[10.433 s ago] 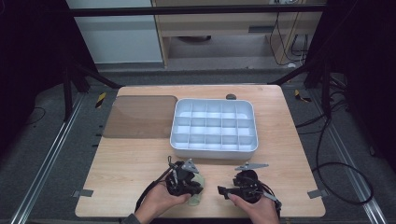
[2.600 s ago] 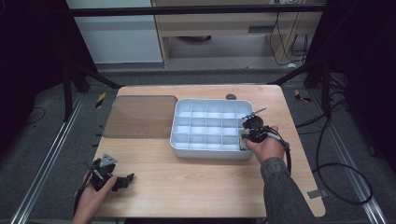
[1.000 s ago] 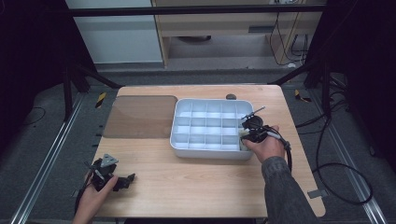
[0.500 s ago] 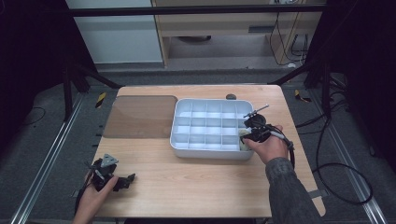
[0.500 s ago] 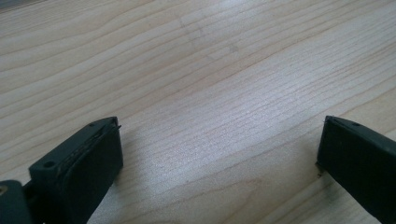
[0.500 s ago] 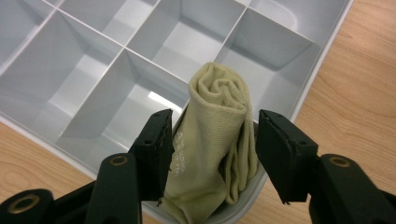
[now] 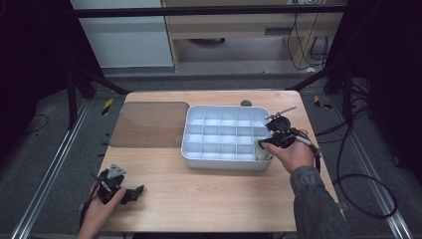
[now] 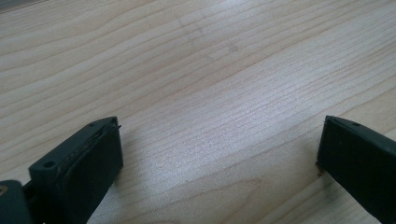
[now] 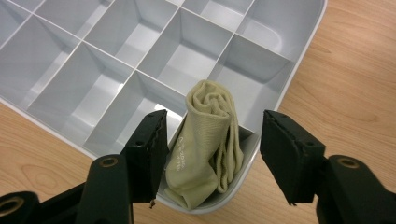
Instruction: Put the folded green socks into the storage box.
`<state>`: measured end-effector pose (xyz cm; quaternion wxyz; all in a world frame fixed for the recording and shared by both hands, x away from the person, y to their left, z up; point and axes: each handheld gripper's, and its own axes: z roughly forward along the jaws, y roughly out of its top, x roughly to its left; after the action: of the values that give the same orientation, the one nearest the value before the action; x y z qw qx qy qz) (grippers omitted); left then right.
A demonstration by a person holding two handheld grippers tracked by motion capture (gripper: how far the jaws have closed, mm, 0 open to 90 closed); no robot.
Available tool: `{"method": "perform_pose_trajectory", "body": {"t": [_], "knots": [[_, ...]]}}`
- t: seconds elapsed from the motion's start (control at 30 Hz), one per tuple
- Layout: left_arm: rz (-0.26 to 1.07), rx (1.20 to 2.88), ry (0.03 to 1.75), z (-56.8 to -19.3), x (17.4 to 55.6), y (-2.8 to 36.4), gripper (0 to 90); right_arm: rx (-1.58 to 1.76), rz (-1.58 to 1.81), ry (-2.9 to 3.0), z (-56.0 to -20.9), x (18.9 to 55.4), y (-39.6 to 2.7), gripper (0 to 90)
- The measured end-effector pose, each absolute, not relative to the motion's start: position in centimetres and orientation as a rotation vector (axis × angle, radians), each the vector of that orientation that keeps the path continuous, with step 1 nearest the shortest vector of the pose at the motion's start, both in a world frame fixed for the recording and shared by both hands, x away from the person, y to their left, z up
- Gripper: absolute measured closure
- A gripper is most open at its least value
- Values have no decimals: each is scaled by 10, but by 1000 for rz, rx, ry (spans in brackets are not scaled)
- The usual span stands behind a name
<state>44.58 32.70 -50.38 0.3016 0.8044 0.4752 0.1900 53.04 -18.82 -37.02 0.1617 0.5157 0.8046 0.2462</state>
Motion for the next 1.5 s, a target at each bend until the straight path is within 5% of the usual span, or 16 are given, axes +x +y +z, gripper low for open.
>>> {"method": "perform_pose_trajectory", "body": {"t": [0.4,0.73,1.5], "knots": [[503,2128,1263,-504,446,326,0,1472,733,2277,-348,524,-197,566],[507,2136,1259,-504,446,327,0,1478,775,2267,-338,519,-201,900],[507,2136,1257,-504,445,327,0,1494,691,2358,-373,542,-168,900]]}}
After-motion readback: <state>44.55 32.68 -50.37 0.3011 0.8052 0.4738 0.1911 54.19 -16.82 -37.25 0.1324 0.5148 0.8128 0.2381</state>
